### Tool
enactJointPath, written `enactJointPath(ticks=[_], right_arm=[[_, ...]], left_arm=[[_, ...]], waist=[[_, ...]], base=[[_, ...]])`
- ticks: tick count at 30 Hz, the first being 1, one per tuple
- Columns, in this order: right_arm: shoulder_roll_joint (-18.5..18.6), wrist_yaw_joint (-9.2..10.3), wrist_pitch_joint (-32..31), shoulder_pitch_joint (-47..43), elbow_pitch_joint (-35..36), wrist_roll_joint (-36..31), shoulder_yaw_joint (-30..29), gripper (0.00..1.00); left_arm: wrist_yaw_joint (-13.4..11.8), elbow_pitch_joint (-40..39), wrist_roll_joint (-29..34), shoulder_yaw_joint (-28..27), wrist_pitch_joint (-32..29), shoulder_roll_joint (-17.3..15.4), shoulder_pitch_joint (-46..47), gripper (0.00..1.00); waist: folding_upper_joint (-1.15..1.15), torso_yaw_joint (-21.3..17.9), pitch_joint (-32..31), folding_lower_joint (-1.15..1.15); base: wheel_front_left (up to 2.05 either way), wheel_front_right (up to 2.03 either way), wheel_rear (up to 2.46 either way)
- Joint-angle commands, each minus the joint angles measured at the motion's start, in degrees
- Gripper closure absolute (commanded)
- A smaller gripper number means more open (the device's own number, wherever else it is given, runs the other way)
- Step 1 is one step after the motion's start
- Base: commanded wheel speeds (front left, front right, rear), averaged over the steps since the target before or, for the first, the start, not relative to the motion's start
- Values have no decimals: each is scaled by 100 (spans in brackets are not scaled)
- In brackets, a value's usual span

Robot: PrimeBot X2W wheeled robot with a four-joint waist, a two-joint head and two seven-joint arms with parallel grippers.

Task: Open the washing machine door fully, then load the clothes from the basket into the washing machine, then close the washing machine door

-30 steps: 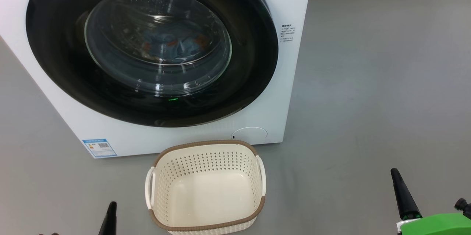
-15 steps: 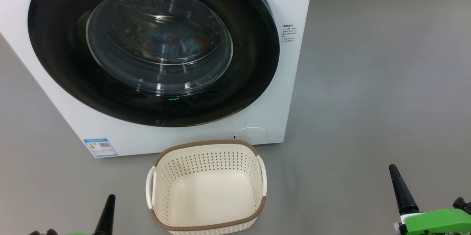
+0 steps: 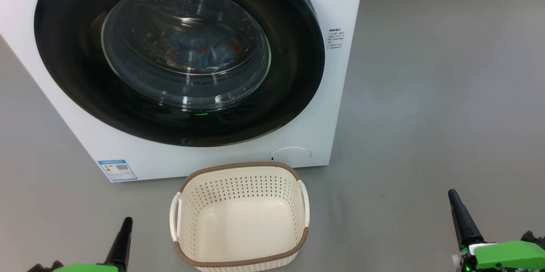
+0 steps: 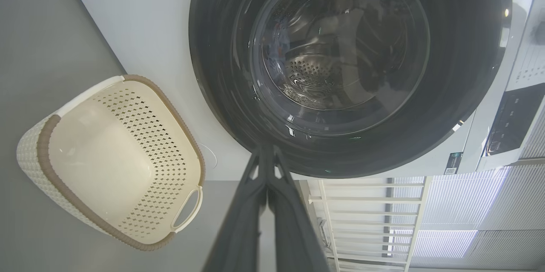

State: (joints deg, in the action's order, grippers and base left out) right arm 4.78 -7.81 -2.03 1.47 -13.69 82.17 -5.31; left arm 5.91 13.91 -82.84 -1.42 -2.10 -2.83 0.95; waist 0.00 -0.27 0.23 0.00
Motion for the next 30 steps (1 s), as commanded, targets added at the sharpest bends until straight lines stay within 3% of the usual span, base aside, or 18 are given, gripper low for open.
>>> enactJointPath(ticks=[1,17,30], right_arm=[[10,27,-63,297,113,183,79,100],[-80,32,-323,459,-25,1121,31,100],[-97,32,-343,461,-28,1106,8,100]], left_arm=[[72,-98,-169,-208,-53,-115,310,100],[158,9,-1059,-352,-311,-119,512,100],[158,10,-1043,-376,-331,-103,514,100]], waist=[[0,2,-1,0],[0,27,-6,0],[0,27,-6,0]], base=[[0,0,0],[0,0,0],[0,0,0]])
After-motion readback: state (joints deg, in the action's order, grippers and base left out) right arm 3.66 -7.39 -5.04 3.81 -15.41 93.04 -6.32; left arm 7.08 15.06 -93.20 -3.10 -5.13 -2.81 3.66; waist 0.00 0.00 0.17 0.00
